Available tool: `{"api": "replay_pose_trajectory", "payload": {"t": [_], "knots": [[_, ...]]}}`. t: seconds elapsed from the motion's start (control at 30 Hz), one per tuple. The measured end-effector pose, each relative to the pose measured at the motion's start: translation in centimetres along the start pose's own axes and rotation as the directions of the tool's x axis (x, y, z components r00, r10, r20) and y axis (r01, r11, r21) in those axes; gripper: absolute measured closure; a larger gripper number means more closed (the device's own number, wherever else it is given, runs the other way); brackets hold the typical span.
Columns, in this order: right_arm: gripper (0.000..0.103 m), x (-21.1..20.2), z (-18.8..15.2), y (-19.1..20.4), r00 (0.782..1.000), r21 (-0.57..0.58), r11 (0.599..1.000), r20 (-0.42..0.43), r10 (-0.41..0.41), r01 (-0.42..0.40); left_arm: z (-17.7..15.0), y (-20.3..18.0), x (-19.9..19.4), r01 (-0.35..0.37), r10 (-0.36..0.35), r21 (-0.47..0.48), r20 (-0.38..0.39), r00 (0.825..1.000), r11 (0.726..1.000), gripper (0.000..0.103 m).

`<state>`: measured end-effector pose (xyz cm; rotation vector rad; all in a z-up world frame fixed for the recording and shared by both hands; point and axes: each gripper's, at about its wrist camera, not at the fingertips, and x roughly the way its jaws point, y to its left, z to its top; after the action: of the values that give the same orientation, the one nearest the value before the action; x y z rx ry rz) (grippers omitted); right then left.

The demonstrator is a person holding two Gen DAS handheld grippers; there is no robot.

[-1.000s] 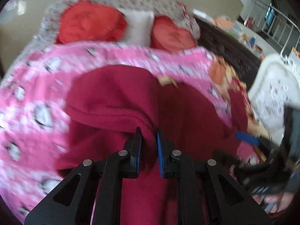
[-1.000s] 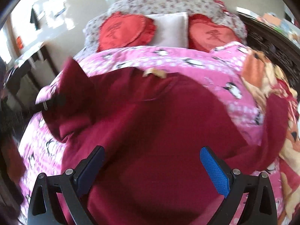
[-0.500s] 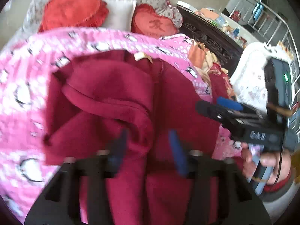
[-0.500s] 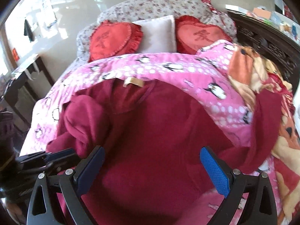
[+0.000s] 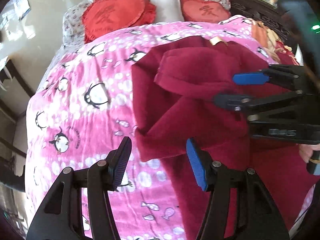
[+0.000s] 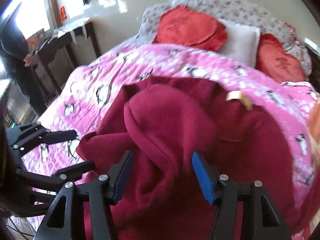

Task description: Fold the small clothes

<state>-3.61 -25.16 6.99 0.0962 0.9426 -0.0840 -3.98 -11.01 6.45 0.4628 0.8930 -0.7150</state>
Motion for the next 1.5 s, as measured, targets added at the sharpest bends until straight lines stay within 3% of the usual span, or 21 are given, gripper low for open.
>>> {"api": "replay_pose_trajectory", "payload": {"t": [0.07, 0.1, 0.17, 0.2, 0.3, 0.4, 0.47, 0.57, 0.67, 0.8, 0.93, 1.07, 1.2, 1.27, 1.33, 1.4, 1.5], "knots": [[0.046, 1.9, 0.3, 0.3, 0.999, -0.043, 0.999, -0.027, -0.032, 0.031, -0.1, 0.3, 0.2, 0.005, -0.005, -0.021, -0.008, 1.0, 1.0, 0.046], [0.065, 2.4, 0.3, 0.5, 0.998, -0.069, 0.997, -0.028, -0.049, 0.047, -0.2, 0.4, 0.3, 0.006, -0.006, -0.032, -0.012, 1.0, 0.999, 0.046], [0.091, 2.0, 0.2, 0.1, 0.997, -0.072, 0.994, -0.005, -0.082, 0.082, 0.1, 0.3, 0.3, 0.012, -0.012, -0.037, -0.01, 1.0, 0.999, 0.046], [0.092, 0.9, -0.1, -0.8, 0.998, -0.027, 0.998, 0.023, -0.054, 0.054, 0.0, 0.4, 0.0, 0.014, -0.014, -0.036, -0.005, 1.0, 0.999, 0.046], [0.092, -3.2, -1.1, -3.6, 0.994, 0.111, 0.994, 0.104, -0.024, 0.012, 0.1, 0.3, -0.5, 0.022, -0.021, -0.042, 0.014, 1.0, 0.999, 0.046], [0.092, -7.0, -4.4, -7.5, 0.988, 0.276, 0.961, 0.152, -0.016, -0.027, 0.1, 0.2, -0.2, 0.048, -0.048, -0.053, 0.009, 0.999, 0.997, 0.046], [0.091, -7.1, -6.6, -9.2, 0.995, 0.33, 0.944, 0.094, -0.029, -0.004, 0.1, -0.4, 0.6, 0.044, -0.045, -0.048, -0.012, 0.999, 0.998, 0.046], [0.067, -6.9, -10.3, -11.5, 0.999, 0.383, 0.922, -0.028, -0.037, 0.045, -0.3, -0.9, 1.0, 0.042, -0.043, -0.04, -0.024, 0.999, 0.998, 0.046], [0.066, -8.7, -11.1, -12.2, 1.0, 0.382, 0.924, -0.019, -0.025, 0.03, -0.6, -0.6, 1.0, 0.044, -0.045, -0.047, -0.022, 0.999, 0.998, 0.046], [0.065, -10.9, -7.3, -9.6, 0.994, 0.261, 0.963, 0.101, 0.039, -0.065, -1.1, 0.4, 1.3, 0.044, -0.048, -0.093, -0.041, 0.998, 0.995, 0.046], [0.065, -7.3, -0.8, -4.5, 0.972, 0.066, 0.98, 0.154, 0.177, -0.189, -1.7, 1.0, 1.4, 0.062, -0.069, -0.133, -0.041, 0.997, 0.989, 0.046], [0.065, -0.6, 3.9, 0.6, 0.951, -0.088, 0.954, 0.089, 0.295, -0.288, -1.8, 1.1, 2.0, 0.072, -0.082, -0.156, -0.054, 0.995, 0.985, 0.046], [0.065, 5.9, 6.3, 3.6, 0.968, -0.151, 0.957, 0.012, 0.251, -0.246, -1.7, 1.5, 1.9, 0.087, -0.095, -0.164, -0.045, 0.994, 0.983, 0.046], [0.065, 7.2, 6.6, 3.7, 0.964, -0.147, 0.953, 0.005, 0.267, -0.264, -1.4, 1.8, 1.8, 0.097, -0.105, -0.168, -0.038, 0.994, 0.981, 0.046], [0.074, 8.6, 6.8, 3.7, 0.96, -0.15, 0.949, -0.016, 0.279, -0.278, -1.2, 2.3, 1.7, 0.104, -0.111, -0.169, -0.029, 0.993, 0.98, 0.046], [0.091, 9.2, 7.1, 3.7, 0.953, -0.152, 0.941, -0.024, 0.302, -0.302, -1.0, 2.7, 1.4, 0.106, -0.111, -0.17, -0.022, 0.994, 0.98, 0.046], [0.096, 9.3, 7.6, 4.0, 0.943, -0.144, 0.932, -0.02, 0.332, -0.332, -0.7, 3.3, 0.9, 0.106, -0.109, -0.171, -0.007, 0.994, 0.98, 0.046]]}}
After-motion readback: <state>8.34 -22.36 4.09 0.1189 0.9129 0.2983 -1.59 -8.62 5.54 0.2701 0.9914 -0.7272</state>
